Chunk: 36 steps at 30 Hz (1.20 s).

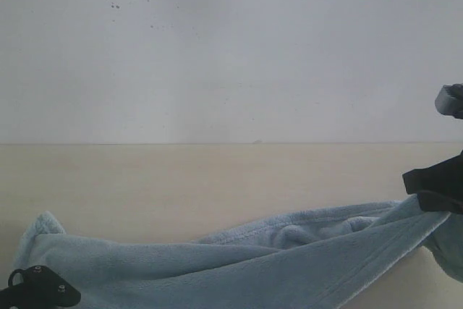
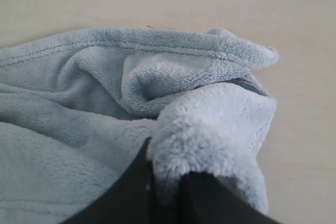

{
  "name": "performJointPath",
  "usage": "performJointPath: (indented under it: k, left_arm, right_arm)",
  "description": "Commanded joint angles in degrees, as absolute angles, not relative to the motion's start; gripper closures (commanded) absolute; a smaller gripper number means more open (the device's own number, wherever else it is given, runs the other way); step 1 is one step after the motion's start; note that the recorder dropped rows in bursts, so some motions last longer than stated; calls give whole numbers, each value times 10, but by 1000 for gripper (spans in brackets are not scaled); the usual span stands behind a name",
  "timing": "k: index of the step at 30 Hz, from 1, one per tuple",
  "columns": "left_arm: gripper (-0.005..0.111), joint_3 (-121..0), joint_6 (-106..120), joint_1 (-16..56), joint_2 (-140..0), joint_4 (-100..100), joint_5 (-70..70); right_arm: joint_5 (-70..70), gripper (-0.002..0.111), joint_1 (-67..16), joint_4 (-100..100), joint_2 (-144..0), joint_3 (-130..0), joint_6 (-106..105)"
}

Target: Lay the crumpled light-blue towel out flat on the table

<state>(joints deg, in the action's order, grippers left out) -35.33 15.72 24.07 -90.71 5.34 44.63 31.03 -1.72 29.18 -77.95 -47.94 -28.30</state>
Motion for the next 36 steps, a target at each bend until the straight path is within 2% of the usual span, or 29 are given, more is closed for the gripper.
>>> performJointPath:
  k: [1,13,23,30,36]
  left_arm:
    - [103,-355,153,241,-937,51,439]
    - [103,-311,118,241,-953,19,462]
    - [103,-306,-22,241,-953,-133,490]
    - [103,-307,-58,241,-953,-174,498]
    - [103,-307,-58,241,-951,-172,505]
  right_arm:
    - [303,99,-19,293,-780,-480,-290]
    - [337,99,-19,292,-780,-480,-297]
    - [513,99,-19,290,-779,-478,-334]
    - [540,99,-79,269,-748,-376,-335]
    - [511,98,-86,200,-709,-332,-254]
